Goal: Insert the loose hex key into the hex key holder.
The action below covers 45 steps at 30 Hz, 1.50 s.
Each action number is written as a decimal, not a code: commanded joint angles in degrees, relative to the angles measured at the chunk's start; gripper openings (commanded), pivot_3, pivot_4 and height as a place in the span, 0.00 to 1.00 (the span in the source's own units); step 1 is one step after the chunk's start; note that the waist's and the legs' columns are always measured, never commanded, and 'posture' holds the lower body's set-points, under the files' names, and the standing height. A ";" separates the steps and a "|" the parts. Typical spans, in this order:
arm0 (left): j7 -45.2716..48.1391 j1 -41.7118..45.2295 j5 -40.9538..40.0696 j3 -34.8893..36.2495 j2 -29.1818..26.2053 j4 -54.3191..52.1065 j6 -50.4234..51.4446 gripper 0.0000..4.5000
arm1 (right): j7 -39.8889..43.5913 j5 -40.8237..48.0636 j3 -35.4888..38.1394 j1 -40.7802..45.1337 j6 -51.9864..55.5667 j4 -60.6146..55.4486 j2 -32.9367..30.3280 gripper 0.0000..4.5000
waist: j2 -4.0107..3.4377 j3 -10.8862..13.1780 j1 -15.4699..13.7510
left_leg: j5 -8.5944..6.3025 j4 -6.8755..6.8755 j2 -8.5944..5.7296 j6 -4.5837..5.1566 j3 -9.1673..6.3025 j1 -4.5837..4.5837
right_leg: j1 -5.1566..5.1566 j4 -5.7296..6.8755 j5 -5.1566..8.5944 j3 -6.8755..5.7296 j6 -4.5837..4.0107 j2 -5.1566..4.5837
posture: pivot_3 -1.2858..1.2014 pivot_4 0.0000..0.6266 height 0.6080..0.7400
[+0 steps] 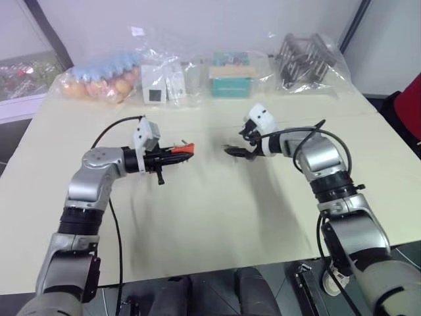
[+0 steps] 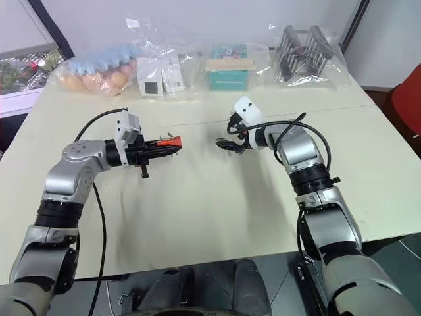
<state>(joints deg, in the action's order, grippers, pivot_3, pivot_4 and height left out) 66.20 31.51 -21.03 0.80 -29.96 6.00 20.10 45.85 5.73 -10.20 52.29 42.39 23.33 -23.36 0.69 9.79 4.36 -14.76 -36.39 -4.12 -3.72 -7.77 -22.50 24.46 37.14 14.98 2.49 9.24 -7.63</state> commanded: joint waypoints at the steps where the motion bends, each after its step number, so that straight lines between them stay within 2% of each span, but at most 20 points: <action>1: -2.91 -1.68 -1.49 1.14 -0.01 -4.62 1.36 0.00 | -3.47 -0.60 1.41 1.59 0.99 1.55 1.00 0.99 | 0.00 0.00 -0.33 | 0.00 -0.01 0.00 0.00 0.03 0.00 | 0.00 0.01 0.00 0.00 0.00 0.00 | 0.52 0.24 1.00; 6: -6.75 -3.42 -2.72 1.46 1.47 -6.84 2.40 0.00 | -7.93 -2.48 0.32 0.84 -1.49 6.33 3.42 0.99 | 0.01 -0.01 -0.57 | -0.01 -0.12 -0.01 0.01 0.14 -0.04 | -0.01 0.04 0.00 -0.01 0.00 0.00 | 0.52 0.24 1.00; 9: -8.32 -4.48 -2.16 0.48 2.65 -7.32 1.50 0.00 | -10.83 -5.68 -2.26 -0.02 -5.35 10.79 5.19 0.81 | 0.06 -0.08 -0.38 | -0.01 -0.12 -0.01 0.01 0.16 -0.02 | -0.02 0.05 -0.01 -0.01 0.00 0.00 | 0.52 0.24 1.00; 12: -8.87 -4.60 -2.16 0.18 2.90 -7.77 1.40 0.00 | -10.06 -6.67 -3.59 -1.92 -5.33 9.69 5.23 0.48 | 0.08 -0.13 -0.30 | -0.01 -0.14 0.01 0.01 0.17 0.00 | -0.02 0.07 -0.01 -0.01 0.00 0.02 | 0.52 0.24 1.00; 14: -9.01 -4.38 -2.18 0.15 2.90 -7.52 1.27 0.00 | -10.12 -6.79 -3.83 -2.43 -5.19 9.65 5.36 0.21 | 0.09 -0.19 -0.35 | -0.01 -0.15 0.01 0.01 0.16 0.02 | -0.05 0.08 -0.01 -0.01 0.00 0.03 | 0.52 0.24 1.00; 16: -9.12 -4.26 -1.89 0.05 2.93 -6.82 0.60 0.00 | -10.35 -6.56 -3.62 -2.56 -4.71 10.05 5.88 0.01 | 0.13 -0.29 -0.39 | -0.02 -0.21 0.00 0.03 0.15 0.03 | -0.11 0.08 -0.01 -0.01 0.00 0.02 | 0.52 0.24 1.00; 24: -8.38 -3.47 -1.54 -0.44 2.62 -5.34 -0.10 0.00 | -12.24 -3.28 2.70 0.00 -3.91 11.47 8.29 0.01 | 0.17 -0.38 -0.39 | -0.05 -0.34 0.01 0.08 0.13 0.06 | -0.20 0.10 -0.01 -0.03 0.00 0.04 | 0.52 0.24 1.00; 26: -6.68 -2.29 -2.16 -0.60 1.89 -4.01 0.49 0.00 | -12.39 -0.13 7.15 1.88 -9.29 9.62 9.26 0.01 | 0.17 -0.36 -0.40 | -0.05 -0.35 0.01 0.09 0.13 0.05 | -0.20 0.11 -0.01 -0.03 0.00 0.04 | 0.52 0.24 1.00; 29: -2.85 0.52 -3.78 -0.97 0.66 -1.41 2.38 0.00 | -8.76 5.73 12.13 3.73 -16.53 3.39 10.25 0.01 | 0.11 -0.30 -0.34 | -0.06 -0.35 0.00 0.09 0.15 -0.05 | -0.09 0.11 -0.01 -0.03 0.01 0.04 | 0.52 0.24 1.00; 34: 1.94 7.99 -6.17 -0.82 0.99 5.68 4.83 0.00 | -4.54 16.97 17.28 3.72 -15.00 -8.61 12.60 0.01 | 0.10 -0.29 -0.40 | -0.10 -0.37 0.00 0.17 0.06 -0.17 | -0.01 0.07 -0.01 -0.06 0.01 0.03 | 0.52 0.24 1.00; 39: 5.72 15.68 -5.17 -2.02 3.23 15.02 2.90 0.00 | -7.66 23.87 18.83 0.45 -12.00 -18.53 16.62 0.01 | 0.11 -0.30 -0.48 | -0.11 -0.45 -0.02 0.17 -0.06 -0.17 | -0.07 0.08 -0.01 -0.12 0.01 0.03 | 0.52 0.24 1.00; 45: 8.72 21.30 -3.79 -2.03 5.93 23.14 0.16 0.00 | -10.76 25.38 17.49 -2.55 -11.75 -22.48 18.37 0.01 | 0.10 -0.29 -0.35 | -0.11 -0.47 -0.03 0.18 -0.03 -0.22 | -0.03 0.09 -0.01 -0.13 0.01 0.03 | 0.52 0.24 1.00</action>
<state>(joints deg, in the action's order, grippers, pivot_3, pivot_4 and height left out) 74.03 51.14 -24.98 -1.52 -24.07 28.71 21.72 35.91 29.75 7.21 49.24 31.24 4.00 -5.54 0.79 9.50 4.01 -14.87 -36.86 -4.15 -3.55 -7.81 -22.72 24.43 37.24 14.97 2.35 9.26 -7.60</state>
